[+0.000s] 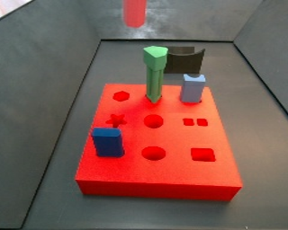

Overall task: Pick up the hexagon object. Move up. Place the hexagon object on the fixture. Regrasp the hexagon object. Move to above the board. Insert the hexagon object.
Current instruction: Move to above the board, then insert the hexagon object.

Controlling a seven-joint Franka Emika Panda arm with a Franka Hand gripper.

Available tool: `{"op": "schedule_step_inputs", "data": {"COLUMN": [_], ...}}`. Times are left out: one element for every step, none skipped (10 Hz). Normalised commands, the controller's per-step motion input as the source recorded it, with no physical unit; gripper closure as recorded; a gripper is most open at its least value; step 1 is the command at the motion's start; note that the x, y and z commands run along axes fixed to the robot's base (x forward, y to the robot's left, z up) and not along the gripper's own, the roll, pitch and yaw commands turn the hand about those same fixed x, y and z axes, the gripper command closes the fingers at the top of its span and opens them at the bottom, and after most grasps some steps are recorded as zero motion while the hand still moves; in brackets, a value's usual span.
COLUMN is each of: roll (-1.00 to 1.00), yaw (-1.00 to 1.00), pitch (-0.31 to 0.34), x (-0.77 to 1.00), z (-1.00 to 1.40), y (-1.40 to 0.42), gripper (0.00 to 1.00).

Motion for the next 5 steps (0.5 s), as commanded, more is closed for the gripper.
{"op": "schedule_step_inputs", "data": {"roll": [-0.62, -0.37, -0.25, 0.00, 0.00], "yaw": [-0.07, -0.03, -0.02, -0.44, -0.47], "pitch": [-0.016, -0.020, -0.020, 0.021, 0.004], "x": [-0.08, -0.06, -0.04, -0.52, -0.60], "z": [0.00, 0.00, 0.00, -0.20, -0.17], "y": [-0.05, -0.02, 0.00, 0.22, 0.23], "gripper": [1.00, 1.00, 1.00, 1.00, 1.00]}}
